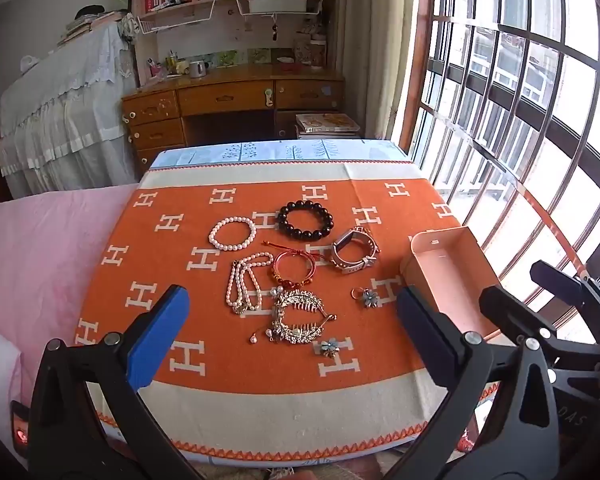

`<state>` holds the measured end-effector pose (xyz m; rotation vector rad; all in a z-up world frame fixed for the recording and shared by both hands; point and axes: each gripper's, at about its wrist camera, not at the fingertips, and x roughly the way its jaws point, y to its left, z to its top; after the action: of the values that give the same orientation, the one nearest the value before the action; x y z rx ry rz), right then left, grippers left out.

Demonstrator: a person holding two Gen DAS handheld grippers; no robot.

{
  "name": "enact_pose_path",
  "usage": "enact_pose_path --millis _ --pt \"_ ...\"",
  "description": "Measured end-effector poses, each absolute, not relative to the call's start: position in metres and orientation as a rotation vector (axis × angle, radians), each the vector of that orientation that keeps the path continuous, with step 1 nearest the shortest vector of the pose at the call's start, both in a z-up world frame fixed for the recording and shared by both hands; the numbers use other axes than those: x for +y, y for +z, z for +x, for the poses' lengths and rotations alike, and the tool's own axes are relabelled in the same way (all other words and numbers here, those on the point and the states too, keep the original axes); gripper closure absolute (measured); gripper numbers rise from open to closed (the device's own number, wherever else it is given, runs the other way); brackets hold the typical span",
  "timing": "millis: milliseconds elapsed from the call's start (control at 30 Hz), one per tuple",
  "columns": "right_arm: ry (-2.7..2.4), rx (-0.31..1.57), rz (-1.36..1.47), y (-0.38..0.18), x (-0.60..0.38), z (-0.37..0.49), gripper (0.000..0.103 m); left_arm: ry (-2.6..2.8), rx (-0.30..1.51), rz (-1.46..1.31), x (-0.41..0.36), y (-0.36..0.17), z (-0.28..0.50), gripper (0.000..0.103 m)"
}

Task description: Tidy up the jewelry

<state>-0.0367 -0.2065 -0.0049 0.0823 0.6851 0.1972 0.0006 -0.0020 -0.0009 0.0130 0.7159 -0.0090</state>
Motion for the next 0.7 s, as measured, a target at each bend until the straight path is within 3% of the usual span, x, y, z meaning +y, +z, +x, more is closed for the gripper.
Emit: enact_pose_path --millis 700 --pt "0.158 0.778 0.077 -0.022 -0.211 -0.01 0.017 0.002 0.816 -0.038 0.0 -0.019 0.019 0.006"
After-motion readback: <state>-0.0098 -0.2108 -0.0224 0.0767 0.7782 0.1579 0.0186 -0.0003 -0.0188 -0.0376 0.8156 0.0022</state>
